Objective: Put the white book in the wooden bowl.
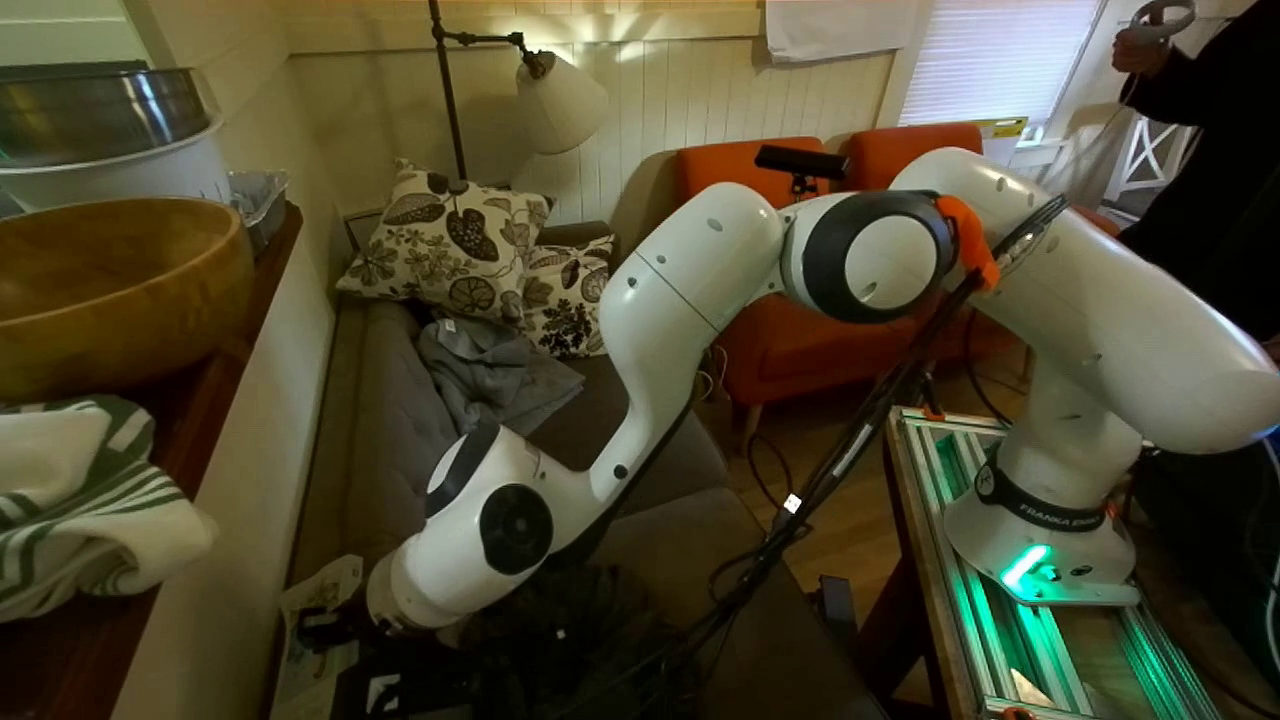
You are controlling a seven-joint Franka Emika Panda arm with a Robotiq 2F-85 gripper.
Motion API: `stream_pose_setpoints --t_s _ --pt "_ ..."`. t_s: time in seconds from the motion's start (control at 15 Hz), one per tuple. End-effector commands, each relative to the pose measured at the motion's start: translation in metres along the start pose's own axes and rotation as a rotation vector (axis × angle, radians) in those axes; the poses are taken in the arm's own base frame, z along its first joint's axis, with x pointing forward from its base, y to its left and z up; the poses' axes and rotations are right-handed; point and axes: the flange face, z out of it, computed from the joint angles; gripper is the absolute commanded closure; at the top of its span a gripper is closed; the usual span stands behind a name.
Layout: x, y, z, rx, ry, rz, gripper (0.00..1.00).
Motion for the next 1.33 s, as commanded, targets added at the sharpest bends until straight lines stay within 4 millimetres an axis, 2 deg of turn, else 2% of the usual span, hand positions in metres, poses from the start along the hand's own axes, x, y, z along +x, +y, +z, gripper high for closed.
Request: stream_pose_setpoints --t_s 0.0,0.2,0.4,0.53,0.8,1.07,1.27 --pt "0.011 0.013 -0.043 -0.068 0.015 0.041 0.93" --pt "0.014 0.034 -0.065 -0.170 0.025 0.078 0.93" --pt "0.030 0.031 -0.089 -0.260 0.128 0.157 0.93" --pt "0.046 0.018 -0.109 -0.297 0.196 0.208 0.93" --pt "0.092 -0.013 -0.158 -0.311 0.308 0.325 0.93" --pt "0.135 -0.040 -0.218 -0.272 0.395 0.444 0.93" --pt "0.166 -0.051 -0.269 -0.240 0.481 0.511 0.93"
